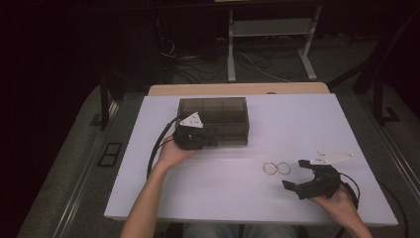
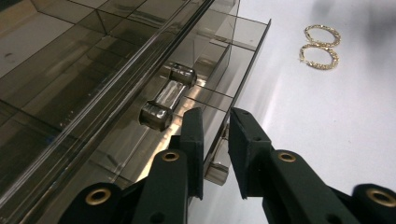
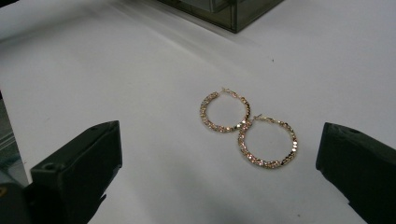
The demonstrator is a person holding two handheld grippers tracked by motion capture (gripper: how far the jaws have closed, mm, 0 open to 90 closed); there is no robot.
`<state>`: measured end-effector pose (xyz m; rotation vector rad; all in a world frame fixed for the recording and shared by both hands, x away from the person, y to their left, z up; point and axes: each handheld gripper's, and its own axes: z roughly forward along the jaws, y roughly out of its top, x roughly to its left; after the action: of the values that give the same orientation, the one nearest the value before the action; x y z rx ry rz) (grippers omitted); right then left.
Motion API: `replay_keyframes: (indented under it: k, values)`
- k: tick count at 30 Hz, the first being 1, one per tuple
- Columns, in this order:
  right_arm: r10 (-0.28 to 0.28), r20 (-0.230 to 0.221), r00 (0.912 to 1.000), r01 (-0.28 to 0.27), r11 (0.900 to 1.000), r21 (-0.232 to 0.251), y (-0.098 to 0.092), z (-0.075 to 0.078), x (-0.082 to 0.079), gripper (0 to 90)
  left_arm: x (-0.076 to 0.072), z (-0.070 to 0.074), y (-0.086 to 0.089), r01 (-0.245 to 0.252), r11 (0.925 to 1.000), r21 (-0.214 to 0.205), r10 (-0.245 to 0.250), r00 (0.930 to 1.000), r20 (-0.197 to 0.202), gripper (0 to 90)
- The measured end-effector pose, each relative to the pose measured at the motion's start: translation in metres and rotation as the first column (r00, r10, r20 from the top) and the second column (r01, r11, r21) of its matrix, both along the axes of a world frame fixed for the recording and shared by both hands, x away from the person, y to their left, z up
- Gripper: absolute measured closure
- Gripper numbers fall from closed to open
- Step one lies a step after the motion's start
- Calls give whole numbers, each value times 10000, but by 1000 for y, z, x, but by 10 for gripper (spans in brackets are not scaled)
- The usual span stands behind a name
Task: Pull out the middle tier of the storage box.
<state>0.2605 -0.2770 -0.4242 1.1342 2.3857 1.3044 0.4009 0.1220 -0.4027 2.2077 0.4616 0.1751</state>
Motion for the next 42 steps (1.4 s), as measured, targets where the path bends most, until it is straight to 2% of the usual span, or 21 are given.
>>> replay_keyframes:
  k: [13,19,34,42]
  values:
    - [-40,5,10000,40,10000,-53,0,0,0,0,-4,1,1,-8,9999,108,7,10000,47,772]
    - [-40,15,10000,40,10000,-57,0,0,0,0,-8,-1,3,-21,9999,-100,22,10000,51,772]
    - [21,30,10000,-21,10000,-89,1,-1,0,0,-17,0,4,92,9999,-70,-90,9997,220,783]
    - [24,27,10000,-24,10000,-86,1,-1,0,0,-20,-2,4,142,9998,-128,-139,9997,185,787]
